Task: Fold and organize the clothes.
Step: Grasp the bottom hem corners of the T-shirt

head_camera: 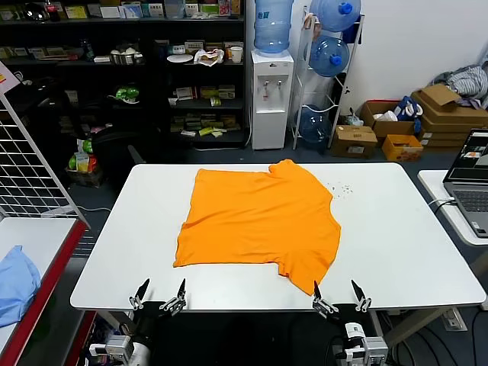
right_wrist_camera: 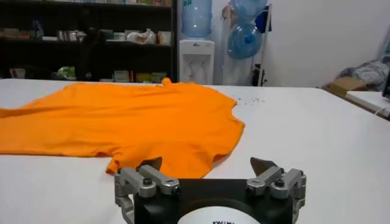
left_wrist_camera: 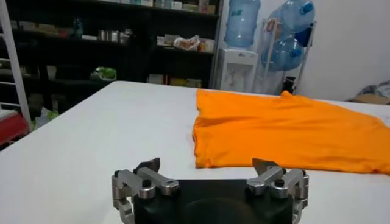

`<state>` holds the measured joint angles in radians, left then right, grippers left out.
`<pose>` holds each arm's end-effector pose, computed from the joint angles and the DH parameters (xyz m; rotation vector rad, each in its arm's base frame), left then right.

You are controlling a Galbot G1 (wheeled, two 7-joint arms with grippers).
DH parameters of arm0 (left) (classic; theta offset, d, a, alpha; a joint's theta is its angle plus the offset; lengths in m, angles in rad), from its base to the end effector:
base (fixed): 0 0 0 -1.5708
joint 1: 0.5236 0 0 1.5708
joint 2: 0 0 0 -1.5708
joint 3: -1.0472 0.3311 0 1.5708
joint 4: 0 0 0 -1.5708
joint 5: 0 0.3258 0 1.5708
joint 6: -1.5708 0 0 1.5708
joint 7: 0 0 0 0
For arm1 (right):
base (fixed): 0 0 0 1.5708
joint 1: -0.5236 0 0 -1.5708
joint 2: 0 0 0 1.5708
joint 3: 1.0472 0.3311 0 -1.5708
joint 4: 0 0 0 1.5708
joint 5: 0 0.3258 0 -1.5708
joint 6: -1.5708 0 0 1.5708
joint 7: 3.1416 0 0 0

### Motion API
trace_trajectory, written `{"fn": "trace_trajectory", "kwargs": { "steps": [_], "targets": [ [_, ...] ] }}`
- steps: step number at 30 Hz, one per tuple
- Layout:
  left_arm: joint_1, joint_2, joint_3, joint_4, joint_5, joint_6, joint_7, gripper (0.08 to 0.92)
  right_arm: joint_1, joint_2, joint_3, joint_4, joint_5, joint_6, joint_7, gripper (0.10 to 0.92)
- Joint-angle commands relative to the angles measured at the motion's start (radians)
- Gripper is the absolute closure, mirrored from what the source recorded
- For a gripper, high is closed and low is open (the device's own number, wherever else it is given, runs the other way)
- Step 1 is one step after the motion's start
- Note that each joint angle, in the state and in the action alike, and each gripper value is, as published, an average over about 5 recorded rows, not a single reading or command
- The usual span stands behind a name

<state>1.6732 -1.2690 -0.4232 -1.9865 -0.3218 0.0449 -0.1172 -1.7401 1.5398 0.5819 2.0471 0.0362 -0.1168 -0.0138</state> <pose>0.1235 0.0308 -0.3353 -0.1201 -2.8286 0.1201 0.1067 -0.0225 -0.3240 -0.0328 -2.8094 0.0251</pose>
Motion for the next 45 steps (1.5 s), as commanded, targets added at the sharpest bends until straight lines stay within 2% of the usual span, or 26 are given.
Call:
{"fn": "trace_trajectory", "kwargs": {
  "steps": [1,6,11,18,24,31,34,45],
  "targets": [
    [-0.017,0.025,0.002,0.000,-0.016,0.016,-0.007,0.079,0.004,-0.001,-0.002,0.002,0.000,-0.017,0.010,0.104],
    [-0.086,0.070,0.011,0.029,-0.055,0.046,-0.008,0.079,0.040,-0.008,-0.020,-0.003,0.013,-0.071,0.034,0.104],
    [-0.214,0.113,0.037,0.105,-0.121,0.088,-0.022,0.079,0.109,-0.013,-0.053,-0.046,0.001,-0.107,0.074,0.104],
    [-0.349,0.127,0.080,0.212,-0.138,0.102,-0.031,0.079,0.195,0.006,-0.098,-0.119,-0.033,-0.145,0.115,0.104],
    [-0.378,0.118,0.101,0.254,-0.135,0.105,-0.041,0.079,0.213,0.016,-0.124,-0.157,-0.065,-0.154,0.124,0.104],
    [-0.358,0.116,0.122,0.245,-0.130,0.111,-0.048,0.084,0.207,0.021,-0.139,-0.173,-0.079,-0.153,0.131,0.112],
    [-0.348,0.119,0.126,0.233,-0.129,0.118,-0.051,0.130,0.204,0.022,-0.142,-0.173,-0.081,-0.155,0.134,0.169],
    [-0.315,0.130,0.134,0.221,-0.115,0.129,-0.049,0.445,0.190,0.020,-0.138,-0.165,-0.088,-0.158,0.145,0.489]
  ]
}}
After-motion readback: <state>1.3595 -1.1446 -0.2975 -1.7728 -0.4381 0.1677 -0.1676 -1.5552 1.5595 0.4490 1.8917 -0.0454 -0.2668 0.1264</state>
